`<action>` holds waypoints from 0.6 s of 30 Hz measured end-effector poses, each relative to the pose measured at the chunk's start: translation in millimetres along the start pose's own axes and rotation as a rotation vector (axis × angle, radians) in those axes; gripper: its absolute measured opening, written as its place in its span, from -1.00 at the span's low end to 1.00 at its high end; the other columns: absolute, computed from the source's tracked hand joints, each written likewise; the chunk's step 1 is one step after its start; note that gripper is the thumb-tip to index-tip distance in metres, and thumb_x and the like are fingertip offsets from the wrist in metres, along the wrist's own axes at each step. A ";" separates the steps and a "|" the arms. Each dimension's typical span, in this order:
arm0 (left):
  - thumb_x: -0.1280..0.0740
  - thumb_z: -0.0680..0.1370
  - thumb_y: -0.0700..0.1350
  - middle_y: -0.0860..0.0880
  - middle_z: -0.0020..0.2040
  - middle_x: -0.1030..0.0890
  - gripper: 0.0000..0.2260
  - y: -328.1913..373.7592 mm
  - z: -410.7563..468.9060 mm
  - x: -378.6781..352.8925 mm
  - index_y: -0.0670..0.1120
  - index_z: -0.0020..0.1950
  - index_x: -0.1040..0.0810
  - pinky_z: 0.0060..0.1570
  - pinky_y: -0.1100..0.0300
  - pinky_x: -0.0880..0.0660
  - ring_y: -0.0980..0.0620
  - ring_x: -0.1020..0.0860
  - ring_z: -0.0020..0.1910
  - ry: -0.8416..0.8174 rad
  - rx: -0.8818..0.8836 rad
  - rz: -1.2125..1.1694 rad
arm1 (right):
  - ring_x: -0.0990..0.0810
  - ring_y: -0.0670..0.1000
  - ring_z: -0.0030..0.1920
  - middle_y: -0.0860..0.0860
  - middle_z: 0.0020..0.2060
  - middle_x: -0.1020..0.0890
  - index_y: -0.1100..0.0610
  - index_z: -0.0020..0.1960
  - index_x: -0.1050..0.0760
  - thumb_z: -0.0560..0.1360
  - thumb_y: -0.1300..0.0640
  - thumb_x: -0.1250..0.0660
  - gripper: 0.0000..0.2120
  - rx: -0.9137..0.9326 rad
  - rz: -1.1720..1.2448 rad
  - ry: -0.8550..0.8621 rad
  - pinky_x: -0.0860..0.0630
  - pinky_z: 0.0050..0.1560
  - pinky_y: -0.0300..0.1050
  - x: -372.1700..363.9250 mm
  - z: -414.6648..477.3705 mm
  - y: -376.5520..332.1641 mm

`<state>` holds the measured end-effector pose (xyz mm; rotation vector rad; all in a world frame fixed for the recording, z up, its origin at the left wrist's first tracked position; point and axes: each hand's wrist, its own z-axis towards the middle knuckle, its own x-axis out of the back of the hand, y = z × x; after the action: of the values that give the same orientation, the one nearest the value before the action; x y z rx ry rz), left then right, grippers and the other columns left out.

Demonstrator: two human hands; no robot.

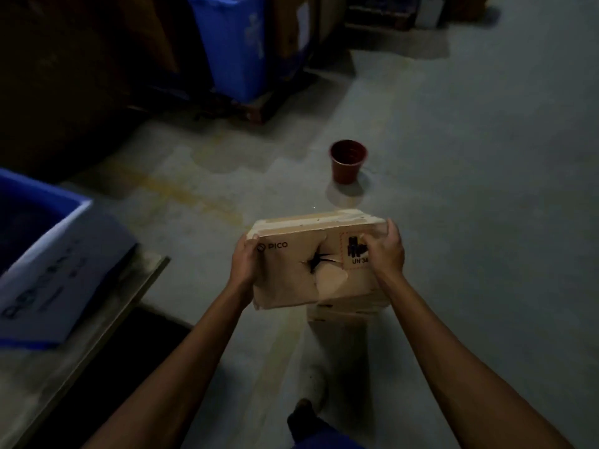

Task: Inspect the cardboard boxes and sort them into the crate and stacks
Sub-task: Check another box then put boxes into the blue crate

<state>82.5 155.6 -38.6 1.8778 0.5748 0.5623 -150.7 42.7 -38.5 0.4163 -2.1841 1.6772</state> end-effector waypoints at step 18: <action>-0.17 0.64 0.16 -0.19 0.20 -0.58 -0.76 -119.0 -368.3 385.7 0.07 0.18 -0.48 0.20 -0.15 -0.50 -0.16 -0.56 0.15 0.942 -0.074 -0.261 | -0.57 0.16 0.26 0.13 0.30 -0.57 0.09 0.43 -0.41 0.21 -0.26 -0.29 -0.15 0.406 0.063 -0.875 -0.54 0.24 0.19 -181.9 -411.3 -40.5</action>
<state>137.8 695.8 22.7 1.3518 1.3545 1.2718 70.5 433.2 11.3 1.4299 -2.3665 2.2648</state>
